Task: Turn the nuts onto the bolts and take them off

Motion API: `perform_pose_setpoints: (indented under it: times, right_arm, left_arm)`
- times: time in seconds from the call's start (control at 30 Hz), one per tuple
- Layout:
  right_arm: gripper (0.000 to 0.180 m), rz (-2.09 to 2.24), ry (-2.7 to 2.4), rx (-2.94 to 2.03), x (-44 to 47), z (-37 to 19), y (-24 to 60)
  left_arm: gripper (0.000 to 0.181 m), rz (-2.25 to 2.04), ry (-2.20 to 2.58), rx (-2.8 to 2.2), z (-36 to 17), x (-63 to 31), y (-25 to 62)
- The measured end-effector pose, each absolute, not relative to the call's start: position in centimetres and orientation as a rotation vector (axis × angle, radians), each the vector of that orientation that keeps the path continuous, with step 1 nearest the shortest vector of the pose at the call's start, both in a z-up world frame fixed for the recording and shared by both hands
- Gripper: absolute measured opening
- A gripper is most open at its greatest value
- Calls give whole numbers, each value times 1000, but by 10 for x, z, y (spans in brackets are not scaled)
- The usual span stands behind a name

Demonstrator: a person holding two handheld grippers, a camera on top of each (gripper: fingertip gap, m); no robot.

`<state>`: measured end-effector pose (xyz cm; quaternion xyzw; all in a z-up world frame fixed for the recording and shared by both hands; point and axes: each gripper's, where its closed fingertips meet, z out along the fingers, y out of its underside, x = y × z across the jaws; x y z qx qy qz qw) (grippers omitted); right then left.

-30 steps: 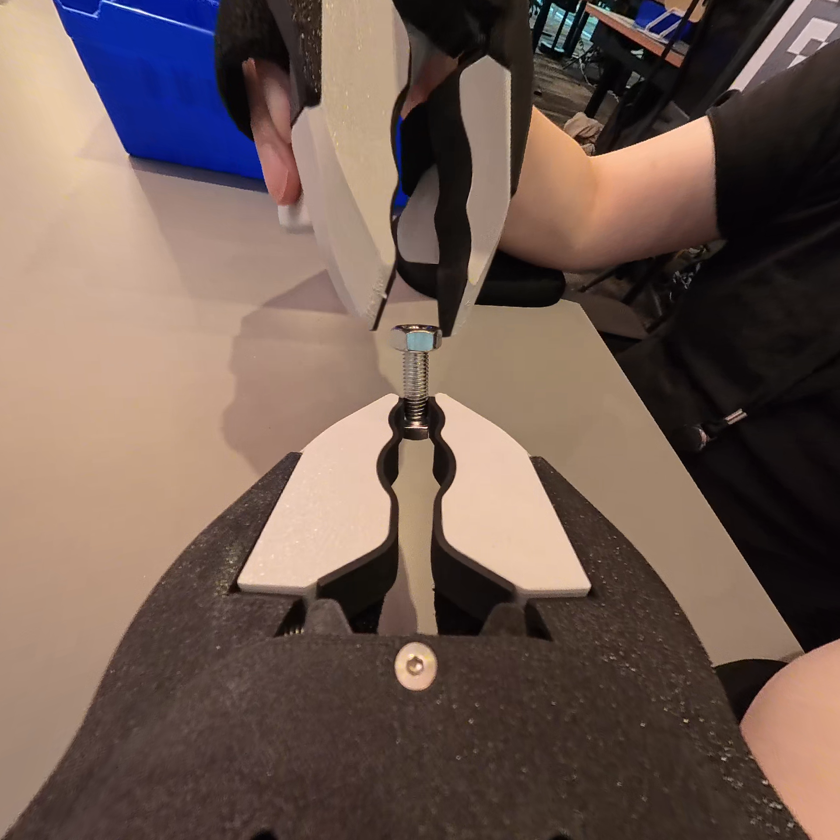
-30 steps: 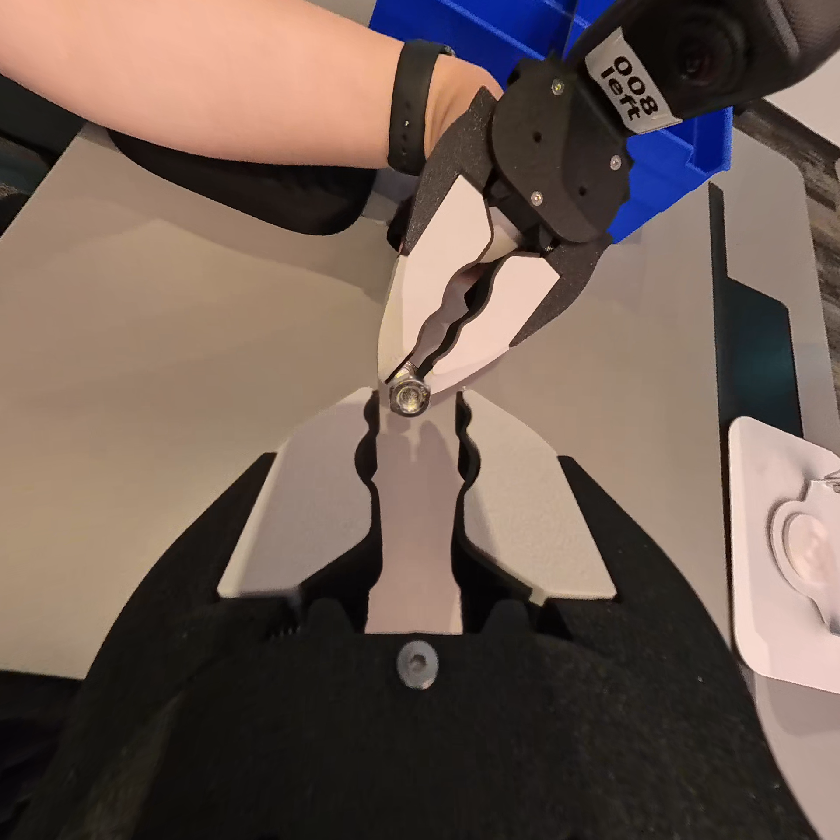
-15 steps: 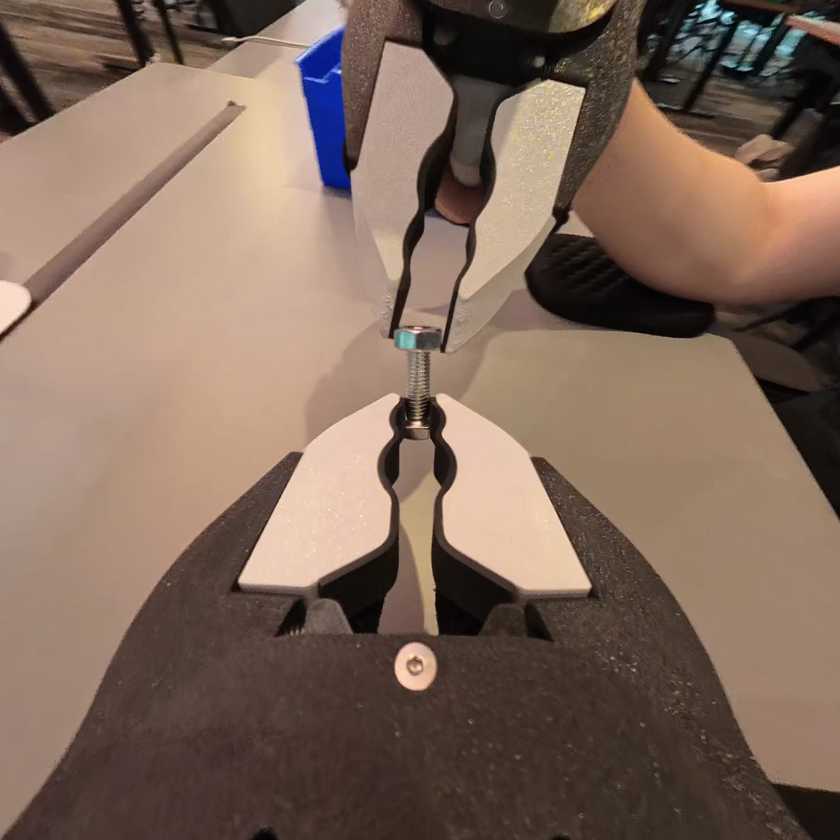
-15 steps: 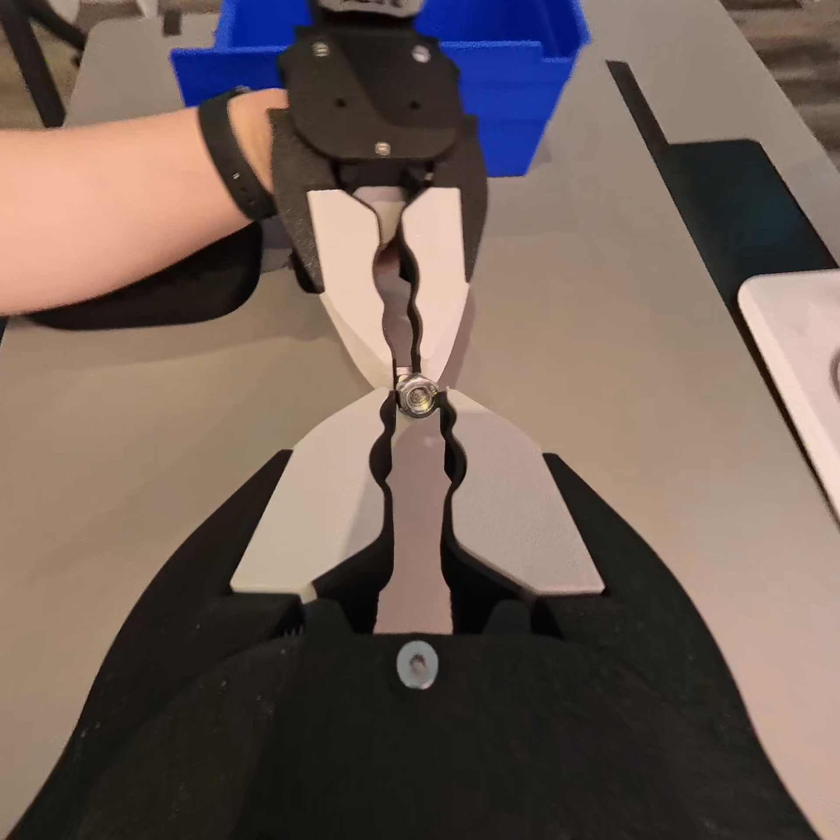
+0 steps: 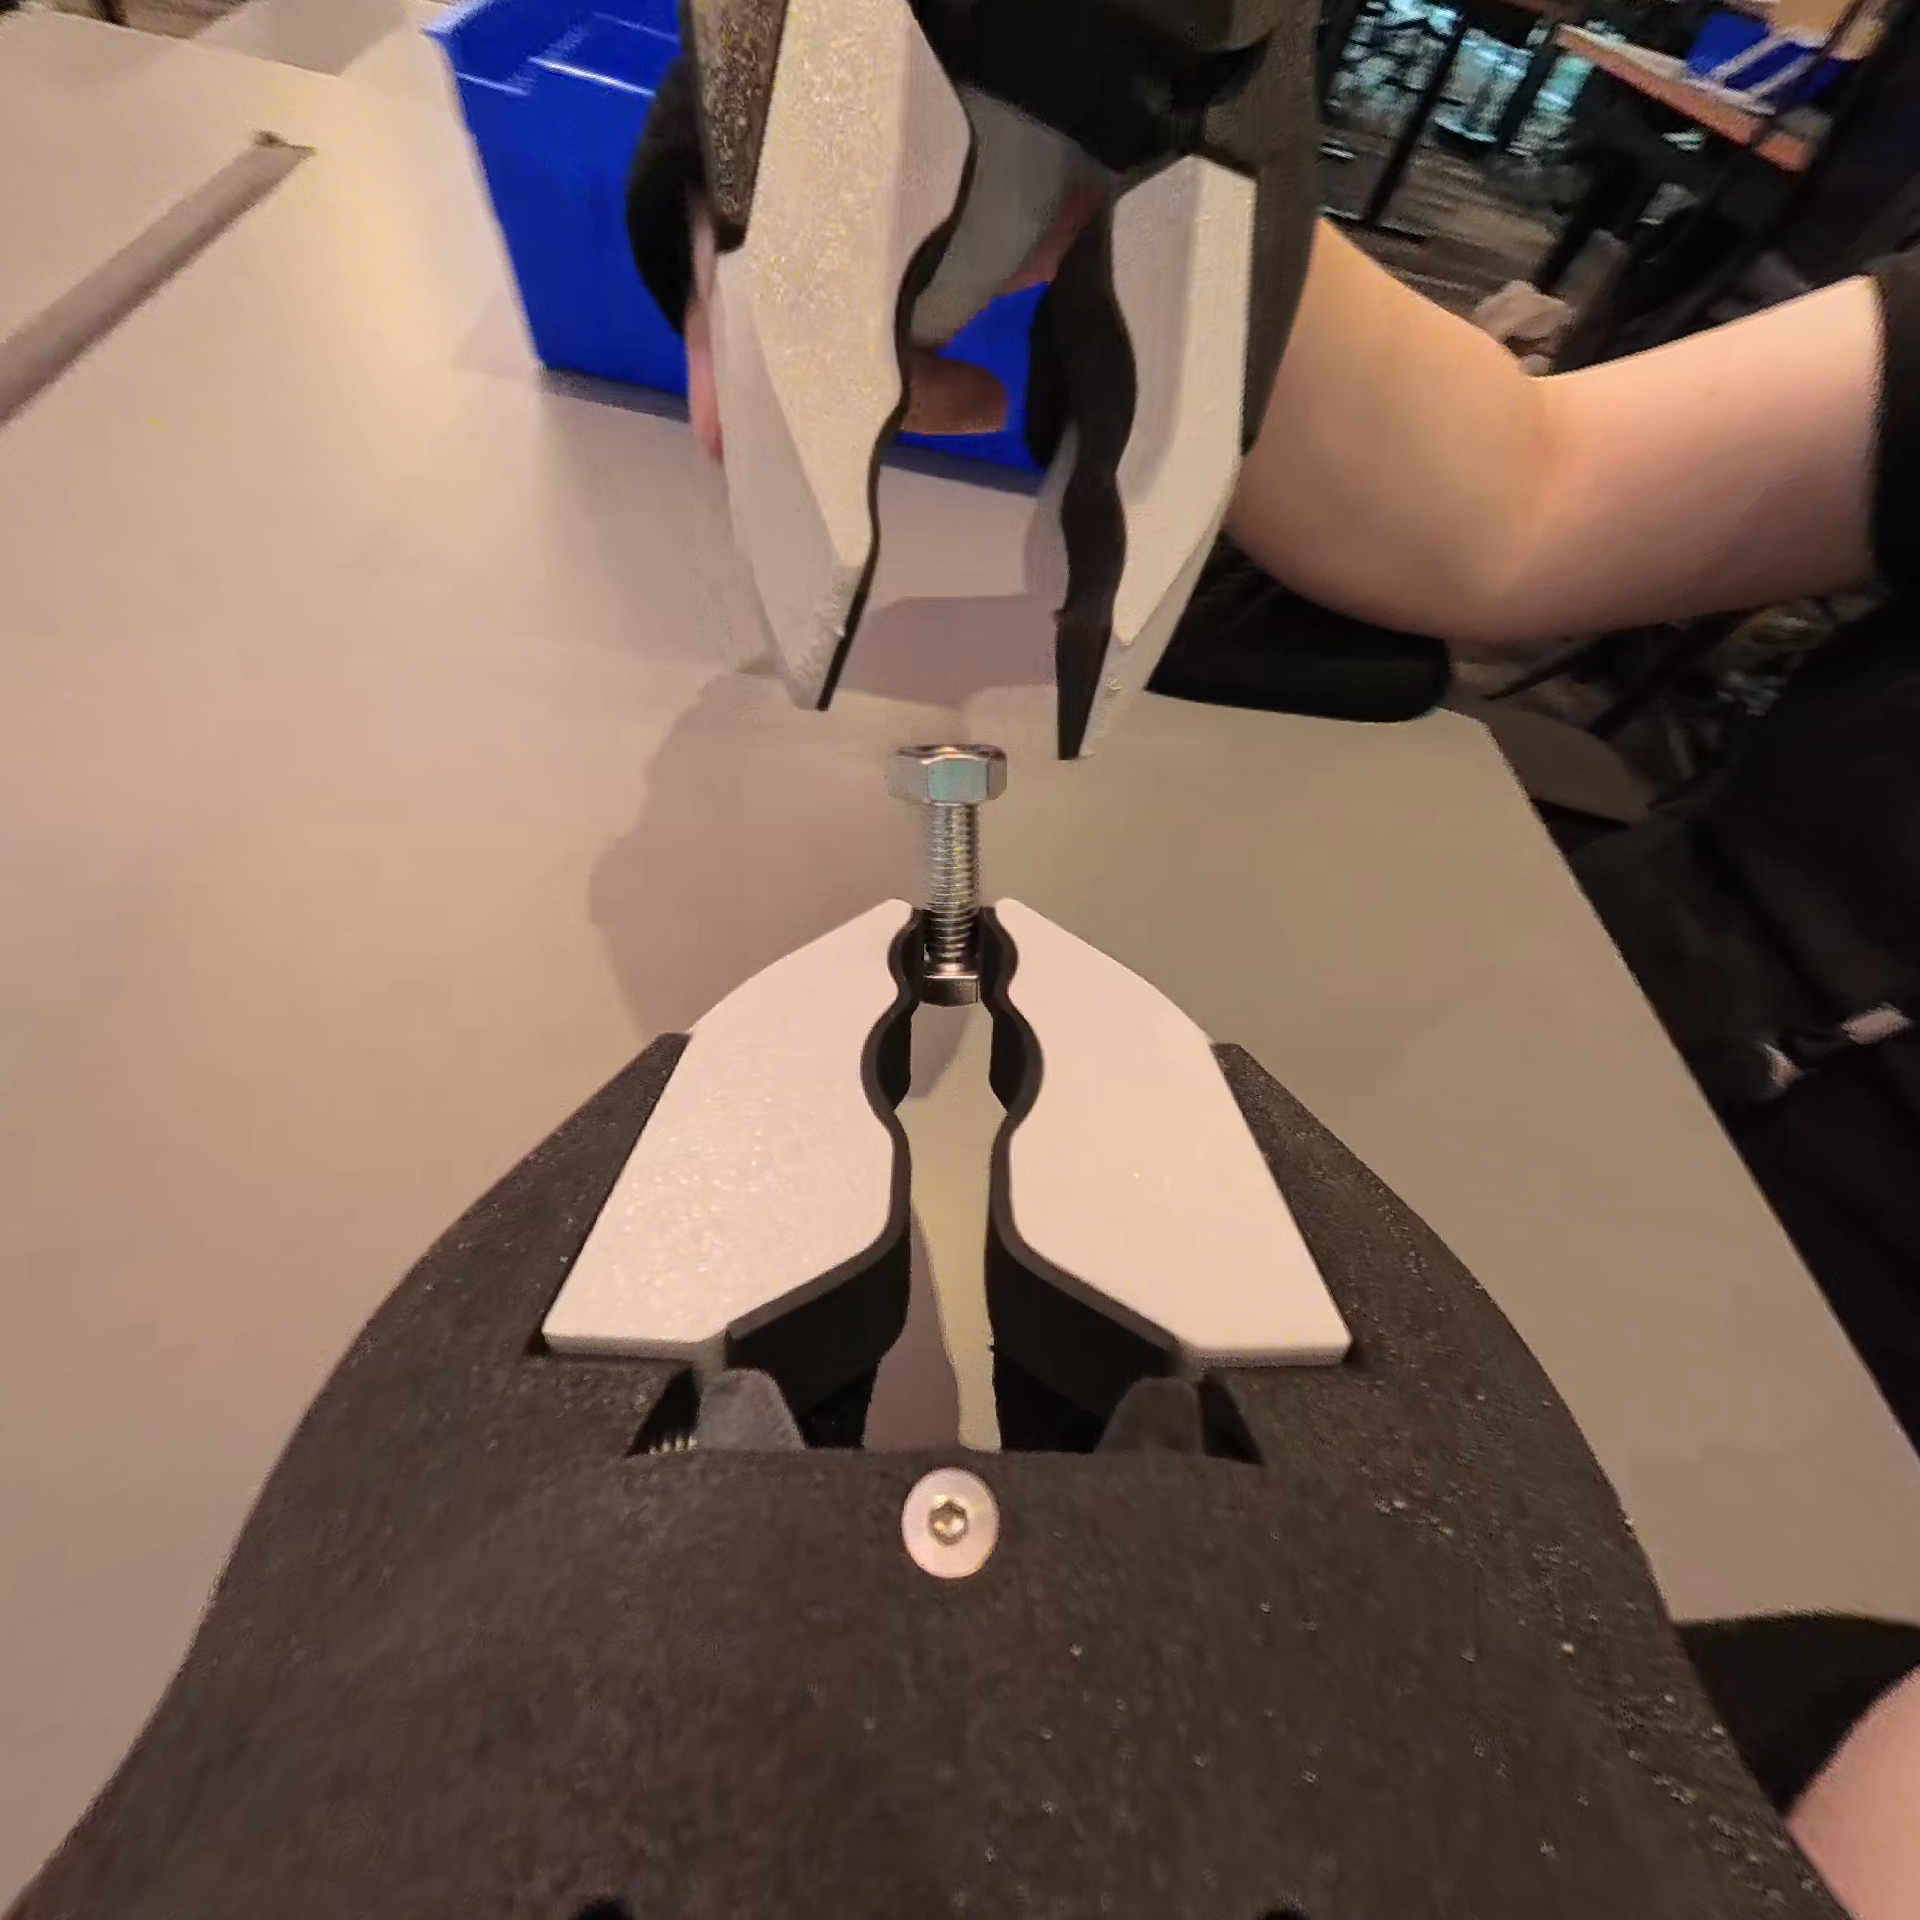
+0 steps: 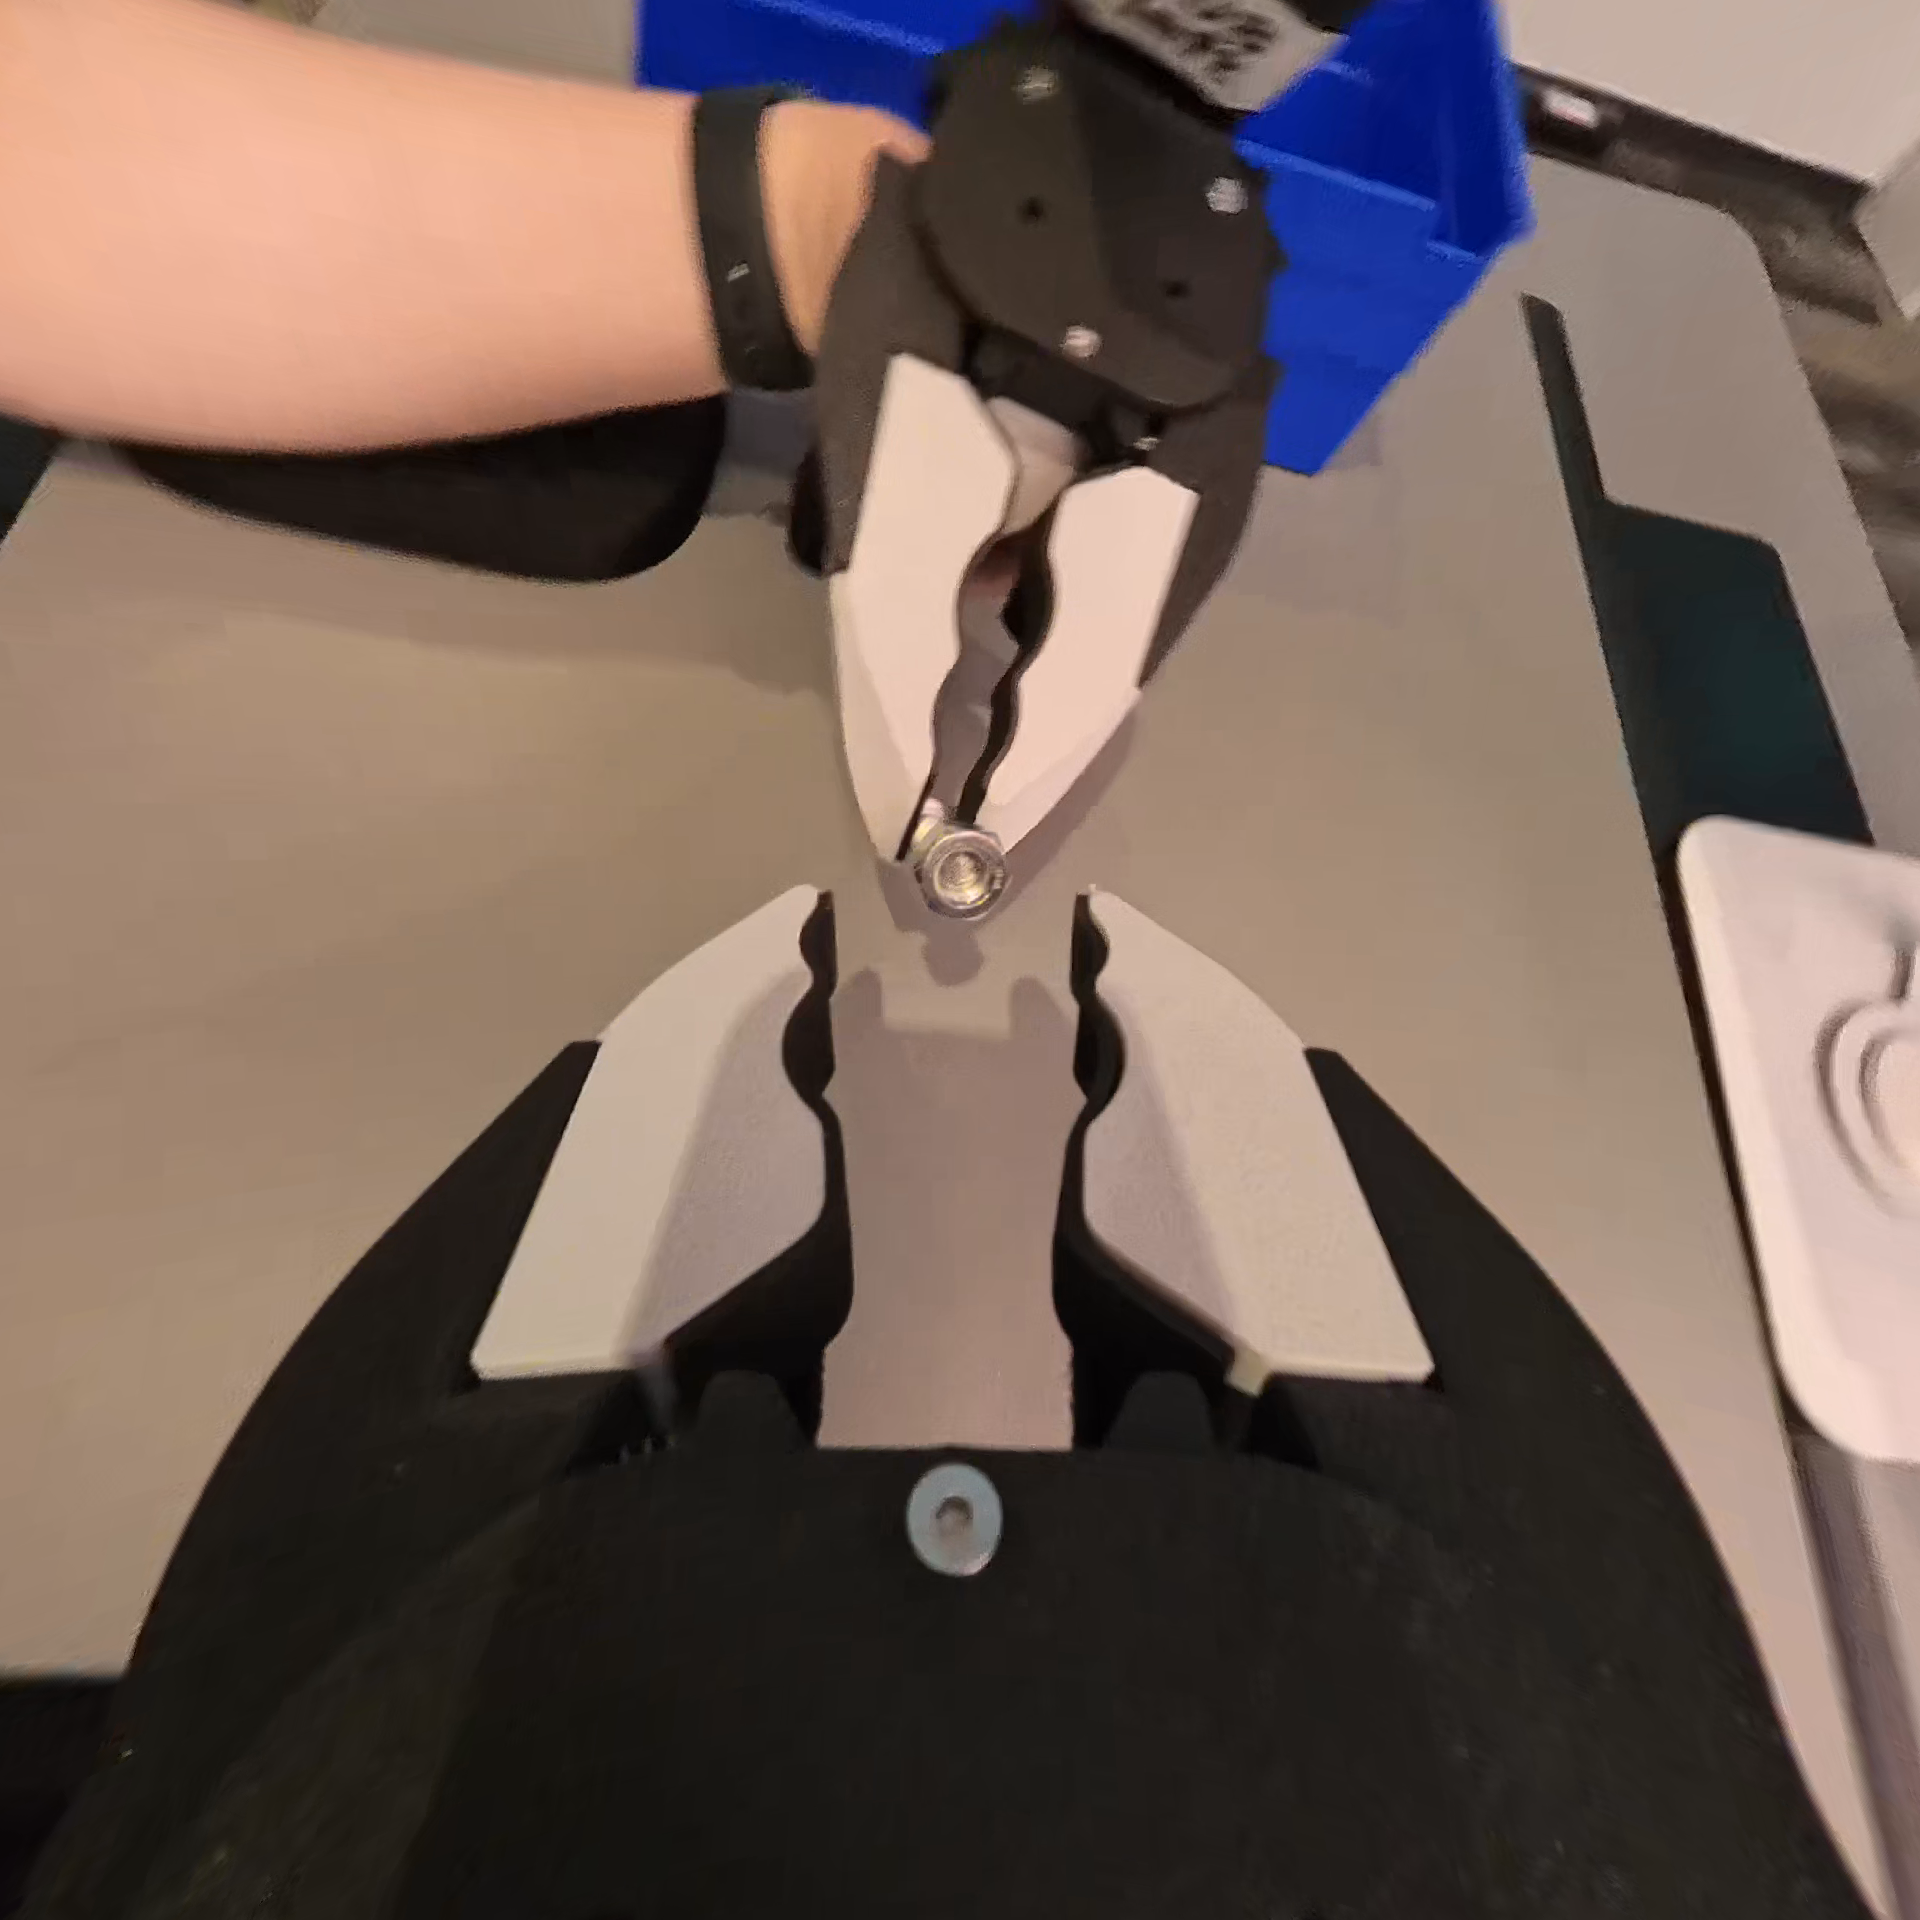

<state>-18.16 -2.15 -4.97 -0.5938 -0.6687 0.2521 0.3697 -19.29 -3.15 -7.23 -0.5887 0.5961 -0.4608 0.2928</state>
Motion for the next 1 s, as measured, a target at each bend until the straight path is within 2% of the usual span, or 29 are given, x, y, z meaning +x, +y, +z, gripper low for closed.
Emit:
perform_pose_setpoints:
  times: [0.13,0.33,0.53,1.0]
  right_arm:
    - [39,592,-1817,-1423,-182,-50,-36]
    - [23,632,-1858,-1402,-185,-52,-44]
    - [18,652,-1850,-1445,-186,-53,-44]
    - [18,822,-1275,-1871,-196,-61,25]
  left_arm:
    - [9,-1288,1674,-1534,-72,-190,-49]
    - [9,-1315,1693,-1520,-72,-189,-54]
    - [9,-1289,1671,-1515,-70,-189,-50]
    - [9,-922,1381,-1666,-79,-199,22]
